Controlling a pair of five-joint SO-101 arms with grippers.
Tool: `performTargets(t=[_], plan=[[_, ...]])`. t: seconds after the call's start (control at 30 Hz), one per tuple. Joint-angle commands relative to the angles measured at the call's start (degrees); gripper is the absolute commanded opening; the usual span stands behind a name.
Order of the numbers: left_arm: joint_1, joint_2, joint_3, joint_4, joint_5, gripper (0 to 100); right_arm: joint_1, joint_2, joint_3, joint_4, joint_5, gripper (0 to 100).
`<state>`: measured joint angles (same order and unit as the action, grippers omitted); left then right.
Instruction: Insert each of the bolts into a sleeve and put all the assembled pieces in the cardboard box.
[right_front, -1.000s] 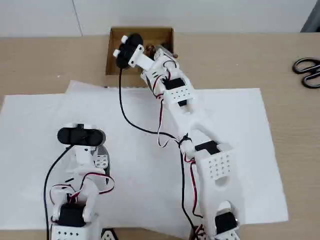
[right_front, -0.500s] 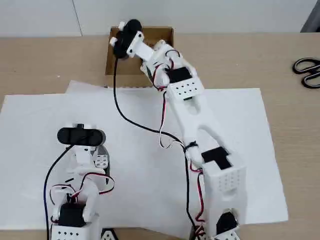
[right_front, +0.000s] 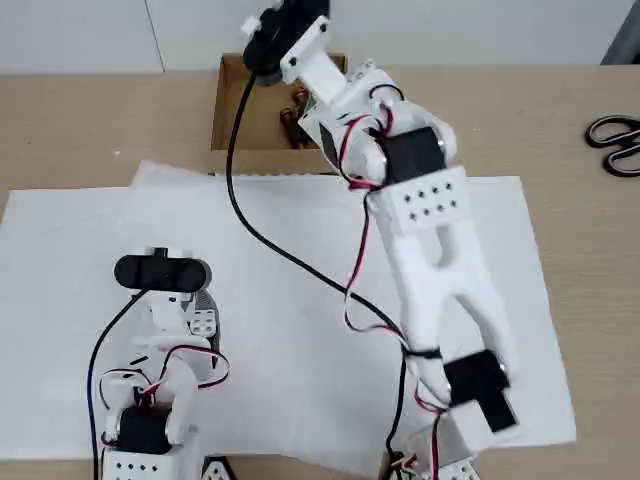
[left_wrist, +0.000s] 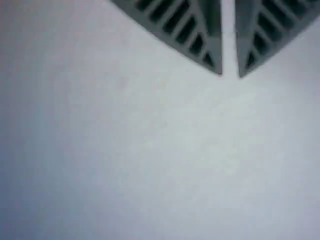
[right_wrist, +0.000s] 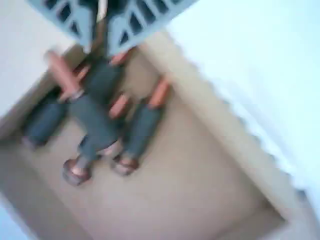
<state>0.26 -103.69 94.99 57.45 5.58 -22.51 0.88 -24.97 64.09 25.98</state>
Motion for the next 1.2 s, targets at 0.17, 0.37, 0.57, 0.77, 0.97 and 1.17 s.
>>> performTargets(t=[0.17, 0.37, 0.57, 0.77, 0.97, 1.17], plan=[[-0.26, -0.44, -0.31, -1.14, -0.09, 1, 1.63, -17.19, -2.73, 19.12, -11.78, 0.2], [-0.26, -0.44, -0.31, -1.14, -0.09, 1, 3.65, -25.54, -2.55, 29.14, -20.84, 0.2], [-0.26, -0.44, -0.31, -1.14, -0.09, 1, 3.74, -33.8, 1.05, 31.78, -27.87, 0.2], [-0.26, -0.44, -0.31, -1.14, -0.09, 1, 3.74, -50.95, 23.3, 31.34, -28.31, 0.2], [-0.26, -0.44, -0.31, -1.14, -0.09, 1, 8.92, -71.78, 50.99, 23.69, -28.04, 0.2], [-0.26, -0.44, -0.31, -1.14, -0.09, 1, 15.6, -88.75, 73.76, 17.63, -24.97, 0.2]])
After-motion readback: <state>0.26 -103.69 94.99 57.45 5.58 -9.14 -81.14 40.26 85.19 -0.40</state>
